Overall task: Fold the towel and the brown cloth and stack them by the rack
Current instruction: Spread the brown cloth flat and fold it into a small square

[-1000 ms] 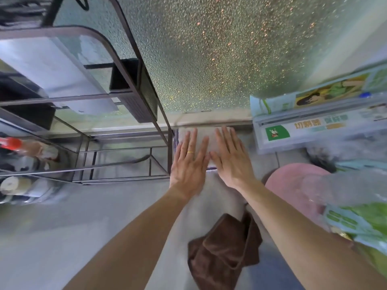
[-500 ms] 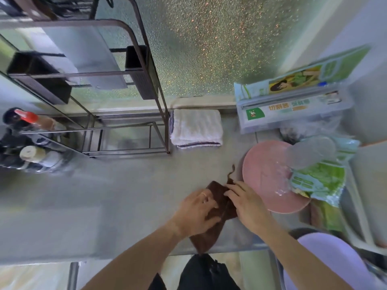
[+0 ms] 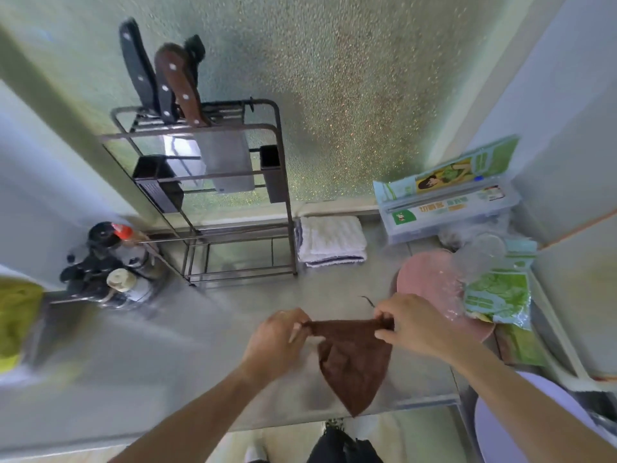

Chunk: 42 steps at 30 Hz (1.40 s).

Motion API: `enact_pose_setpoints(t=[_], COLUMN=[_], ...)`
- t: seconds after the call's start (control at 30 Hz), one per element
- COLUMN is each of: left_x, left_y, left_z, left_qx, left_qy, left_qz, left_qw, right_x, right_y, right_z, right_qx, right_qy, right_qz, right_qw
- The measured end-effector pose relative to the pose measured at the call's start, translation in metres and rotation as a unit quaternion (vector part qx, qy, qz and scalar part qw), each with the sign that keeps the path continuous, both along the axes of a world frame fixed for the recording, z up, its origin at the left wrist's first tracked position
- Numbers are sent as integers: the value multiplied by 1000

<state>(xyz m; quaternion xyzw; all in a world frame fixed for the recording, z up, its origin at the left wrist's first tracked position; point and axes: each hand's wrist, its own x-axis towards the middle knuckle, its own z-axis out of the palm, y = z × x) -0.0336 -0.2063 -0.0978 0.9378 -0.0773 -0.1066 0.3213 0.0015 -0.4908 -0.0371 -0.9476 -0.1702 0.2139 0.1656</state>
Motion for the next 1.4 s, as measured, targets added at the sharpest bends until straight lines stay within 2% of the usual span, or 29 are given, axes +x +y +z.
enact_pose_setpoints(t=[0.1, 0.27, 0.4, 0.5, 0.6, 0.73, 0.83, 1.0, 1.1, 1.2, 1.4], left_x=[-14, -56, -95, -105, -95, -64, -46, -42, -52, -61, -83], left_y=[61, 140, 195, 232, 260, 271, 271, 268, 268, 269, 258], left_z=[47, 106, 142, 166, 188, 200, 205, 222, 214, 179, 45], left_qx=[49, 124, 116, 128, 100, 78, 41, -23, -10, 5, 18], left_qy=[-83, -153, -181, -202, -162, -156, -168, -241, -276, -285, -198], left_qz=[-47, -105, -137, -120, -90, -41, 2, 64, 40, -4, 21], left_qw=[994, 975, 967, 964, 978, 984, 985, 968, 960, 959, 980], right_x=[-13, -57, -96, -113, -107, -81, -66, -62, -72, -81, -107], right_y=[36, 110, 155, 174, 190, 208, 213, 208, 200, 191, 180], right_z=[32, 65, 84, 107, 128, 136, 142, 160, 153, 118, -27], right_qx=[-31, -57, -77, -35, -9, 22, 44, 83, 95, 101, 80], right_qy=[-8, -93, -102, -90, -132, -179, -233, -341, -355, -342, -252], right_qz=[26, 47, 55, 20, -17, -71, -109, -146, -138, -144, -167], right_qw=[999, 993, 990, 995, 991, 981, 965, 925, 920, 923, 950])
